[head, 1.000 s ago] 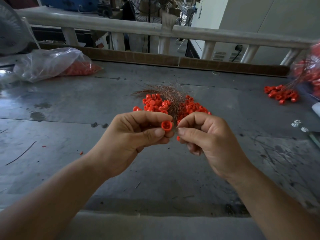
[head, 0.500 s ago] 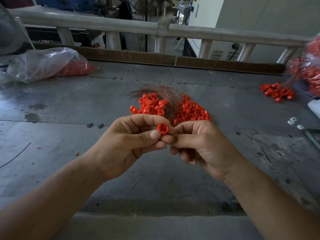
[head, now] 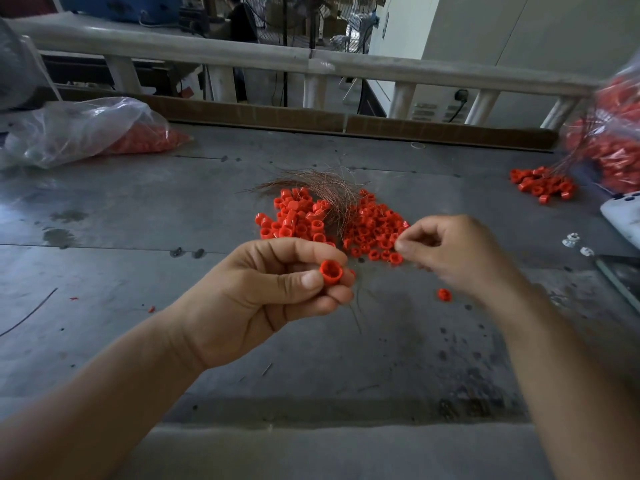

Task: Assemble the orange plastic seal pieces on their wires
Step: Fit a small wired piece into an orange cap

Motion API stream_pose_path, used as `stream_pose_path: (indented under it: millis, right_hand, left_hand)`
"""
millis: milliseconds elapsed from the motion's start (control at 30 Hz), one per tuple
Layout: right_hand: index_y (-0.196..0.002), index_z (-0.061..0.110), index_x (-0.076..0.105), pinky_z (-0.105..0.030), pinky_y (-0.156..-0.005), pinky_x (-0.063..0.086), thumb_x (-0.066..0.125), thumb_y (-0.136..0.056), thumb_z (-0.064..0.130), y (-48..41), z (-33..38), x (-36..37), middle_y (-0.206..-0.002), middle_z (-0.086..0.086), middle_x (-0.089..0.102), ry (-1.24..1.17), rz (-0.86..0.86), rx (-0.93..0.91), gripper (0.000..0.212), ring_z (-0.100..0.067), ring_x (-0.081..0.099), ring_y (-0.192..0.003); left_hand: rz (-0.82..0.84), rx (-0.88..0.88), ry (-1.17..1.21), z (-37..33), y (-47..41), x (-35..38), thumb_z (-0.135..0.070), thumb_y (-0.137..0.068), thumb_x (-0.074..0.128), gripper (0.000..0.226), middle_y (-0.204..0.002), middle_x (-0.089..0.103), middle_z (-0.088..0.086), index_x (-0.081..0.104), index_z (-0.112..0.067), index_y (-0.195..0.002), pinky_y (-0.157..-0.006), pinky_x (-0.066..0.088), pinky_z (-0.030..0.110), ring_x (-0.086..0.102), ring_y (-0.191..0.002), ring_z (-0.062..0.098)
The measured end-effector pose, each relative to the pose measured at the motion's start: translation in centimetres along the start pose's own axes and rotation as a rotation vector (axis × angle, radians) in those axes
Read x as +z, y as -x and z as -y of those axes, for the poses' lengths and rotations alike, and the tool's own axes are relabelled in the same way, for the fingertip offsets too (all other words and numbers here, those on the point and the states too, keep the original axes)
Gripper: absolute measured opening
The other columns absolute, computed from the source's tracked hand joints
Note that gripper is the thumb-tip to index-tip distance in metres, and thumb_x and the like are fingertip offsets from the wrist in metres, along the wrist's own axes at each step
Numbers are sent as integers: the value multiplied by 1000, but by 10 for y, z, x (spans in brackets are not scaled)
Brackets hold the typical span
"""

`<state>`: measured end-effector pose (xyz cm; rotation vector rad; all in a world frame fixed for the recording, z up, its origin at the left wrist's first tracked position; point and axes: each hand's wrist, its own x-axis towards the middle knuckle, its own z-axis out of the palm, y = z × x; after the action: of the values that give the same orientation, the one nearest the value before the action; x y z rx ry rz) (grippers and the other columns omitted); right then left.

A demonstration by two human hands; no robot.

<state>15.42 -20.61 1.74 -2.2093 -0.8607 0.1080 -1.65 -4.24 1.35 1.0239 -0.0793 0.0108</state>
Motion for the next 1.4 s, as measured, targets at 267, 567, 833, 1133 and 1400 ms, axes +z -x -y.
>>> stream_pose_path:
  millis: [267,567,833,1133,1400]
  right_hand:
    - [-103,19,68,-14,-68,32,64,-83,26,1,14,51,-82,15,46,213,166,-253,21,2,42,-71]
    - [-91,17,68,-6,-65,37,62,-85,17,0,17,43,-80,12,58,-2,57,-206,8,4,52,-69]
    - [-84,12,62,-16,-51,47,45,-92,3,14,35,27,-60,3,65,-844,184,67,21,-4,59,-55]
    - [-83,14,65,-17,-57,49,49,-85,0,23,41,29,-69,1,67,-915,314,3,21,-7,62,-64]
    - [-80,17,67,-16,-58,49,59,-68,13,25,42,31,-69,3,67,-918,313,-29,15,-6,64,-66]
  left_hand:
    - [-64,-57,-40,-2,2,1,-5,-62,65,22,-79,72,9,75,-9,-80,-60,54,17,70,-71,14]
    - [-24,-73,-48,-6,5,-1,-8,-63,70,21,-82,72,10,75,-8,-83,-62,55,18,70,-74,15]
    - [-222,-63,-137,-5,2,3,-5,-60,65,22,-76,71,14,75,-5,-79,-59,55,20,70,-69,18]
    - [-279,-44,-188,-5,1,2,1,-64,59,25,-80,71,15,74,-4,-82,-61,55,20,70,-71,20]
    - [-289,-28,-201,-5,0,3,-1,-62,60,25,-80,72,13,75,-7,-81,-61,55,20,70,-71,19]
